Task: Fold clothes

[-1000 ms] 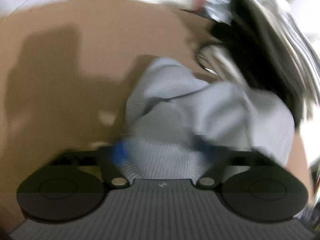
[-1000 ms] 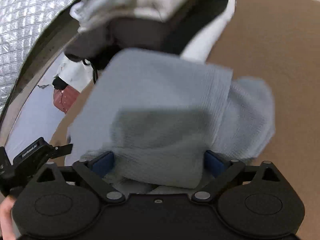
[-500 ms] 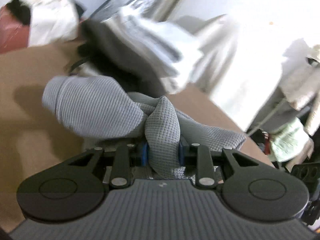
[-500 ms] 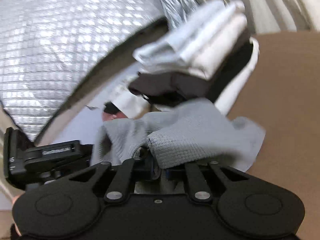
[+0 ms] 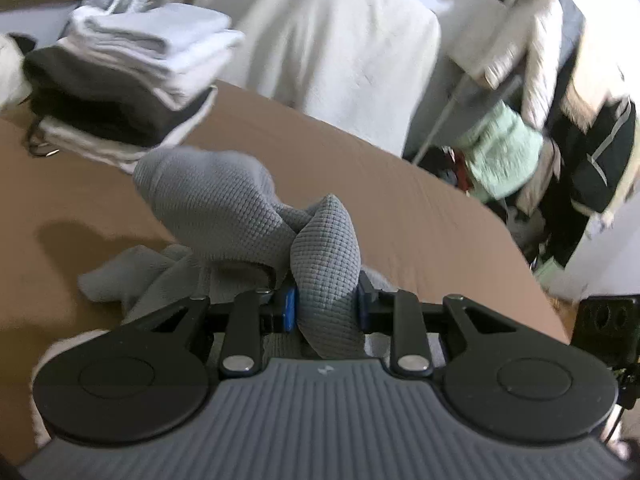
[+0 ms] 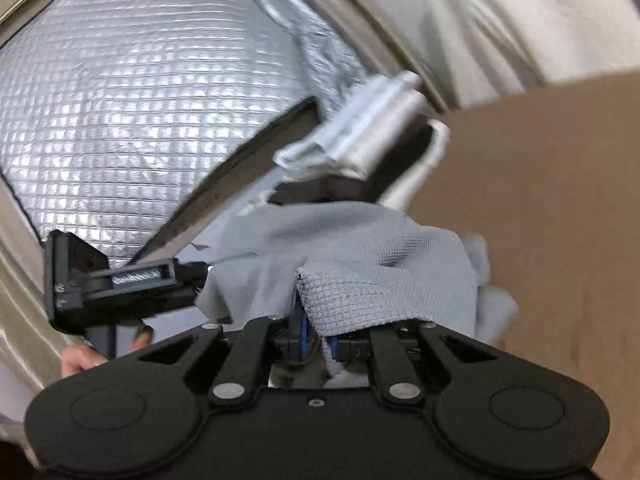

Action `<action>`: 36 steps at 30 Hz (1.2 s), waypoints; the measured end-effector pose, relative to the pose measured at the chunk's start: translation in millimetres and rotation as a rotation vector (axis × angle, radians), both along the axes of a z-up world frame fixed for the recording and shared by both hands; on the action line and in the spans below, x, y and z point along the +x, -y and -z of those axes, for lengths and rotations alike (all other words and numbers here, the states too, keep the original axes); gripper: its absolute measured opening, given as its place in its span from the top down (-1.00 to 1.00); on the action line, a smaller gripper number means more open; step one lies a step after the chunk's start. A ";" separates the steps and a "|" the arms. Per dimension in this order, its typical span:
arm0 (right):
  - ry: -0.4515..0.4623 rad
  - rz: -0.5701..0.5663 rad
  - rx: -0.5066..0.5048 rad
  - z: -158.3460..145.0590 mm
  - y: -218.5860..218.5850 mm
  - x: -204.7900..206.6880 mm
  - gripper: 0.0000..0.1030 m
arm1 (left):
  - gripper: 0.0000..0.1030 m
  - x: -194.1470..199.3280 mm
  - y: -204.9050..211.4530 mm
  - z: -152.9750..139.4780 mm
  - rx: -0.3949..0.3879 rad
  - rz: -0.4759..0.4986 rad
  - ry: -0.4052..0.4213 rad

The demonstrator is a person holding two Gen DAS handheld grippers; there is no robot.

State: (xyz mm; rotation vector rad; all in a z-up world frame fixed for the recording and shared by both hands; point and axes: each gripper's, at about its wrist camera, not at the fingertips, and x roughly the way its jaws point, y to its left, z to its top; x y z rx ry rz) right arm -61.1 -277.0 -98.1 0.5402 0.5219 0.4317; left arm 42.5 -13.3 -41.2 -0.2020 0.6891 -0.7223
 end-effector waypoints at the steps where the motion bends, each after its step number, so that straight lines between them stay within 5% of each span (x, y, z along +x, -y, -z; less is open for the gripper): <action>1: 0.011 0.009 -0.040 -2.0 3.3 -2.9 0.74 | 0.52 -1.6 15.1 -5.8 0.062 -0.004 0.054; 3: 0.032 0.026 -0.119 -5.9 10.0 -8.6 0.77 | 0.52 -3.7 49.0 -24.1 0.189 -0.006 0.193; 8: 0.206 0.089 -0.172 -62.2 70.8 -9.6 0.78 | 0.54 30.0 135.9 -95.1 0.204 0.105 0.371; 13: 0.282 0.219 -0.280 -109.0 124.6 2.3 0.78 | 0.52 69.4 216.5 -157.2 0.029 0.176 0.508; 14: 0.294 0.246 -0.291 -104.3 129.8 1.3 0.77 | 0.32 77.6 232.0 -153.5 0.053 0.163 0.532; 16: 0.320 0.302 -0.312 -92.6 139.7 -1.3 0.73 | -0.67 94.6 263.1 -144.3 0.110 0.134 0.576; 17: 0.322 0.364 -0.321 -78.4 144.8 -2.5 0.62 | -0.97 107.5 272.8 -126.3 0.173 0.116 0.516; 19: 0.222 0.528 -0.326 -30.2 159.7 6.2 0.21 | -0.96 134.2 291.5 -88.3 0.302 0.078 0.381; 23: -0.244 0.721 -0.531 59.7 190.0 49.7 0.11 | -0.95 138.2 234.8 -2.1 0.299 0.023 0.197; 25: -0.418 0.762 -0.423 80.3 212.4 60.3 0.09 | -0.95 130.0 192.5 35.4 0.266 -0.022 0.144; 27: -0.431 0.760 -0.237 85.4 222.1 58.7 0.09 | -0.86 130.6 160.2 59.2 0.254 -0.070 0.049; 29: -0.429 0.753 -0.191 85.6 215.2 60.5 0.09 | -0.83 139.3 131.5 76.1 0.242 -0.107 -0.085; 33: -0.375 0.703 -0.274 83.0 199.5 56.8 0.03 | -0.90 156.1 114.0 66.1 -0.050 -0.118 -0.226; 36: -0.323 0.623 -0.288 77.7 178.9 55.9 -0.21 | -0.89 152.2 122.6 84.7 -0.038 -0.050 -0.294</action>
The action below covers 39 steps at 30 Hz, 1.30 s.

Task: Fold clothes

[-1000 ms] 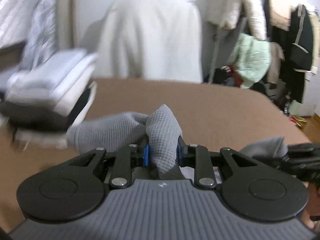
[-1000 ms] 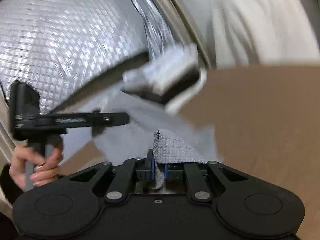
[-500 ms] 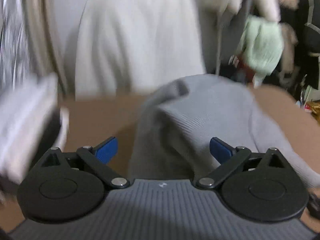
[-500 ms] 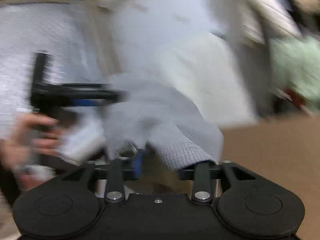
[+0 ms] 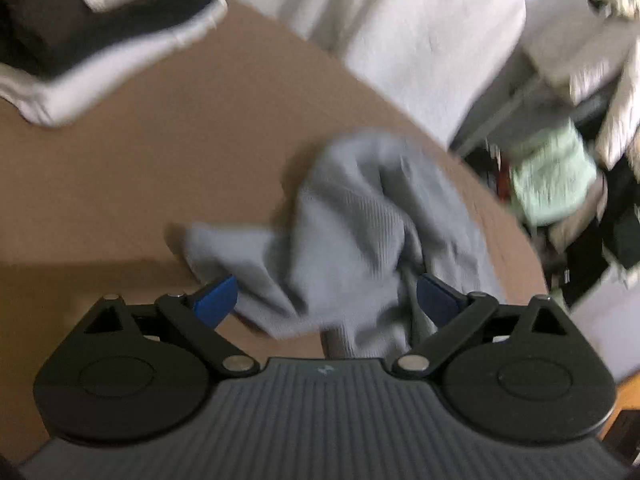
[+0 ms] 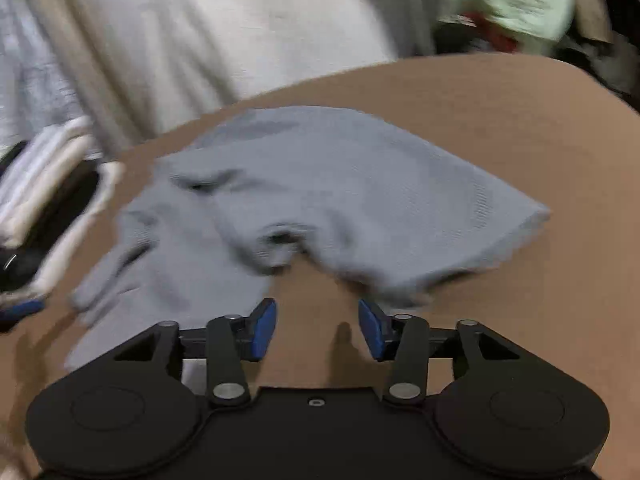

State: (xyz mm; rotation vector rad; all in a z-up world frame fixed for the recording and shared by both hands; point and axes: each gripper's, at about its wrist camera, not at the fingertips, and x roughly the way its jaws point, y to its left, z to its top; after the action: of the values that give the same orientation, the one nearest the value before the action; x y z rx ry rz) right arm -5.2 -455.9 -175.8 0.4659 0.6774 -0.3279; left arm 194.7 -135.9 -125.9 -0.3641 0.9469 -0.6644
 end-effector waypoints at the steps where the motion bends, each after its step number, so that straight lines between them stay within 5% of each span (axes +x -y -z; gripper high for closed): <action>1: -0.008 -0.012 -0.018 1.8 -8.1 -0.5 -0.27 | -0.88 -2.3 7.0 4.6 0.017 0.042 -0.015; 4: -0.020 -0.062 -0.054 6.5 -26.0 -1.5 -0.32 | -0.87 -6.5 26.7 12.2 0.043 0.137 -0.059; 9: -0.023 -0.215 0.112 32.3 -39.7 13.8 -0.44 | -0.89 0.6 46.1 38.0 -0.034 0.221 -0.199; 11: 0.017 -0.214 0.066 40.7 -46.5 24.9 -0.49 | -0.89 6.8 60.8 50.8 -0.028 0.222 -0.231; 13: 0.016 -0.219 -0.066 44.2 -57.7 36.2 0.10 | -0.89 11.5 78.2 59.8 0.018 0.205 -0.228; 14: -0.011 -0.228 -0.183 43.0 -66.0 41.8 0.78 | -0.89 10.8 82.8 60.4 0.034 0.195 -0.205; 16: -0.011 -0.212 -0.377 27.3 -76.2 40.3 0.84 | -0.89 3.9 84.1 49.3 0.047 0.154 -0.120; 20: 0.145 -0.001 -0.412 -42.6 -45.5 -5.5 0.90 | -0.90 -17.3 71.9 11.6 -0.010 0.133 0.065; 22: 0.151 0.092 -0.463 -64.9 -27.3 -26.3 0.90 | -0.90 -24.3 60.9 -2.4 -0.060 0.133 0.062; 25: -0.012 0.210 -0.589 -57.8 0.4 -31.2 0.88 | -0.97 -24.2 56.3 -3.1 -0.076 0.133 0.063; 28: -0.172 0.285 -0.390 -26.9 38.2 -29.0 0.80 | -0.97 -17.0 66.5 13.5 0.007 0.149 0.012; 31: -0.111 0.367 -0.131 -22.2 56.5 -46.3 0.63 | -0.97 -13.0 76.2 30.2 0.022 0.195 -0.077; 33: -0.079 0.363 -0.120 -31.8 49.8 -60.2 0.09 | -0.97 -17.1 84.7 32.3 0.015 0.242 -0.082; 35: -0.065 0.327 -0.186 -40.6 32.8 -74.1 -0.02 | -0.97 -23.7 93.4 30.1 0.010 0.288 -0.061; 39: 0.036 0.139 -0.137 -38.9 -0.7 -89.6 -0.06 | -0.97 -42.5 112.9 22.2 0.078 0.349 0.039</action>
State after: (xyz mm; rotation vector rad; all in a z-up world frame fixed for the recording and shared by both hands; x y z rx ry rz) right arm -94.8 -455.3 -136.9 0.3884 0.5845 -0.4930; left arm 152.2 -248.8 -148.1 -0.1153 1.0054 -0.9451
